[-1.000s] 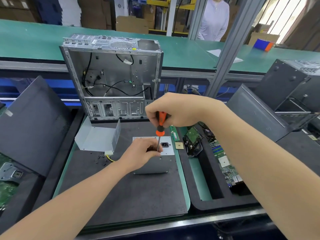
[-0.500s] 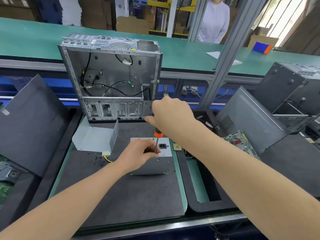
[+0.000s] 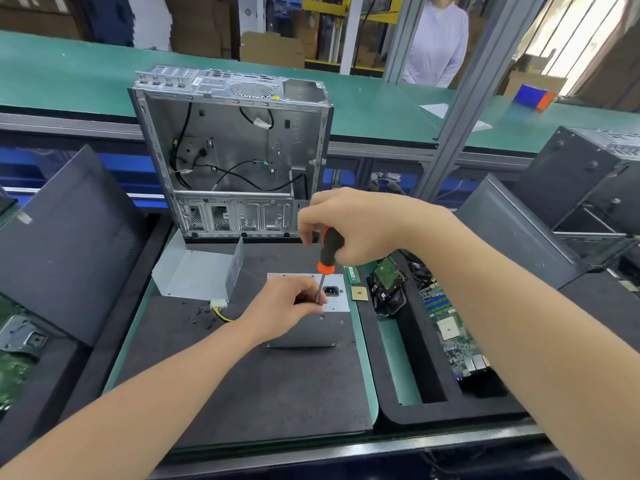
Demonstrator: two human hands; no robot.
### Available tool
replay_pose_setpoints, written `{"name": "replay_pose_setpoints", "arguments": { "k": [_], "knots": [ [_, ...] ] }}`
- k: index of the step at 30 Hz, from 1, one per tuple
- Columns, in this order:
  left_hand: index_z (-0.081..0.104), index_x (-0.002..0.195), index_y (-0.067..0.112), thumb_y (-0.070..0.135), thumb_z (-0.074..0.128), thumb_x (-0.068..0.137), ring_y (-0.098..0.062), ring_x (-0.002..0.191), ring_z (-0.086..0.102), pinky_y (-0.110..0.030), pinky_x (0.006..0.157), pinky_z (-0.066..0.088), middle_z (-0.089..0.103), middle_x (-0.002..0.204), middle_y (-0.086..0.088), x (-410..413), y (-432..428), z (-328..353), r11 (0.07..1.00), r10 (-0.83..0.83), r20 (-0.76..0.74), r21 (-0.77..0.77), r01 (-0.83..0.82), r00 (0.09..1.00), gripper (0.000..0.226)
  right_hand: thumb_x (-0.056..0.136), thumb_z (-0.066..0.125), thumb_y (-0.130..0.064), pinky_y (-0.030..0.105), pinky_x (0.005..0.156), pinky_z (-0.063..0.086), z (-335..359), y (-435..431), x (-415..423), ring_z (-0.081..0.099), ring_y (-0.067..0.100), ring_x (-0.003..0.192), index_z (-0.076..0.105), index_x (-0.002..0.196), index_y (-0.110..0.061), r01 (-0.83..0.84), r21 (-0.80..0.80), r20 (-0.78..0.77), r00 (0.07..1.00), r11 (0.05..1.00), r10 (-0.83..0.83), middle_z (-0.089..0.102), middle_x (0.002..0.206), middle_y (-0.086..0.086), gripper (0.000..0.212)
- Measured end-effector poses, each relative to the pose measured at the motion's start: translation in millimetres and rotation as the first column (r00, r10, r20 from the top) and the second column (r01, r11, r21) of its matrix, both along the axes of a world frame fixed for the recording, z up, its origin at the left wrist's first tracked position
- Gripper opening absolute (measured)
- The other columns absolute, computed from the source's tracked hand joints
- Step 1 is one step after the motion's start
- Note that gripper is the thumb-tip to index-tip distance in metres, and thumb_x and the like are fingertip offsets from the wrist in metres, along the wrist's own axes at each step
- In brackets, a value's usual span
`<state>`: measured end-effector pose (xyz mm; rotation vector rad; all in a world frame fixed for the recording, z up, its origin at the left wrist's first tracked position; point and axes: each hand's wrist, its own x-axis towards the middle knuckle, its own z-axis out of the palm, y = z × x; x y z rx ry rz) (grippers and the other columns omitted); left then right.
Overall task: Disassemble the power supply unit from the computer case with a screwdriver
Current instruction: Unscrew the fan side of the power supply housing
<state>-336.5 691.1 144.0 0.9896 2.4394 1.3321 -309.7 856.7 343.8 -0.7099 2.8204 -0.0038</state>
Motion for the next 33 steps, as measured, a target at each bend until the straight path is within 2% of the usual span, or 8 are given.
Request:
{"name": "replay_pose_setpoints", "arguments": {
  "k": [2,4,6,14,20,24,27,33],
  "knots": [
    [0.07,0.078,0.038,0.012,0.081,0.087,-0.008,0.084,0.069,-0.032,0.082,0.057,0.075,0.085,0.012,-1,0,-1,1.0,0.001,0.008,0.001,-0.001,1.0,0.029,0.089,0.065,-0.046,0.035,0.059,0.044,-12,-10,4,0.055,0.025,0.085,0.052,0.1,-0.022,0.16,0.047,-0.191,0.97,0.986,-0.148,0.046,0.087,-0.005,0.029],
    [0.073,0.083,0.034,0.013,0.081,0.088,-0.005,0.083,0.068,-0.022,0.079,0.054,0.073,0.083,0.018,-1,0,-2,1.0,0.001,0.012,-0.003,-0.001,1.0,0.022,0.096,0.044,-0.071,0.029,0.047,0.029,-22,-25,8,0.048,0.023,0.059,0.047,0.083,-0.011,0.409,0.087,-0.404,0.848,0.908,-0.343,0.042,0.072,-0.002,0.062],
    [0.075,0.087,0.03,0.014,0.082,0.088,-0.003,0.085,0.068,-0.018,0.078,0.052,0.072,0.083,0.021,0,0,-2,1.0,-0.006,-0.004,-0.008,0.006,1.0,0.017,0.1,0.033,-0.073,0.028,0.045,0.026,-28,-34,9,0.043,0.021,0.05,0.046,0.071,-0.008,0.558,0.075,-0.456,0.757,0.827,-0.469,0.044,0.066,0.002,0.072],
    [0.072,0.084,0.035,0.016,0.083,0.086,-0.006,0.083,0.068,-0.018,0.077,0.053,0.072,0.086,0.019,-2,-4,-3,0.999,-0.037,-0.029,0.021,0.038,0.999,0.022,0.094,0.07,-0.033,0.029,0.056,0.039,-17,-16,4,0.061,0.018,0.081,0.06,0.094,-0.021,0.133,-0.147,-0.165,0.974,0.98,-0.157,0.059,0.081,-0.009,0.016],
    [0.068,0.082,0.045,0.019,0.083,0.087,-0.008,0.086,0.07,-0.027,0.08,0.056,0.074,0.087,0.013,-3,-3,-3,0.999,-0.032,-0.03,0.026,0.033,0.999,0.031,0.078,0.068,-0.003,0.03,0.075,0.054,-2,-7,4,0.063,0.001,0.085,0.065,0.107,-0.03,0.01,-0.228,-0.007,1.0,0.973,-0.012,0.069,0.094,-0.015,0.04],
    [0.067,0.08,0.045,0.017,0.083,0.087,-0.01,0.087,0.07,-0.037,0.083,0.058,0.074,0.087,0.012,-2,-2,-5,0.999,-0.025,-0.018,0.045,0.025,1.0,0.033,0.086,0.068,-0.031,0.039,0.064,0.05,-11,-18,11,0.059,0.021,0.08,0.058,0.1,-0.02,0.1,-0.078,-0.178,0.978,0.992,-0.112,0.052,0.077,-0.011,0.02],
    [0.066,0.077,0.048,0.018,0.082,0.088,-0.01,0.086,0.07,-0.037,0.084,0.058,0.074,0.087,0.013,-3,-2,-5,0.999,-0.021,-0.016,0.037,0.021,1.0,0.036,0.096,0.044,-0.073,0.029,0.047,0.024,-23,-36,16,0.044,0.024,0.053,0.042,0.07,-0.013,0.387,0.098,-0.495,0.818,0.917,-0.293,0.039,0.064,-0.001,0.066],
    [0.073,0.085,0.035,0.02,0.083,0.088,-0.006,0.085,0.069,-0.028,0.08,0.057,0.073,0.086,0.015,-4,-3,-5,0.999,-0.043,-0.034,0.02,0.044,0.998,0.019,0.1,0.058,-0.044,0.032,0.053,0.039,-21,-32,5,0.058,0.028,0.072,0.051,0.087,-0.015,0.28,-0.051,-0.285,0.916,0.959,-0.282,0.051,0.078,0.0,0.033]
  ]
}}
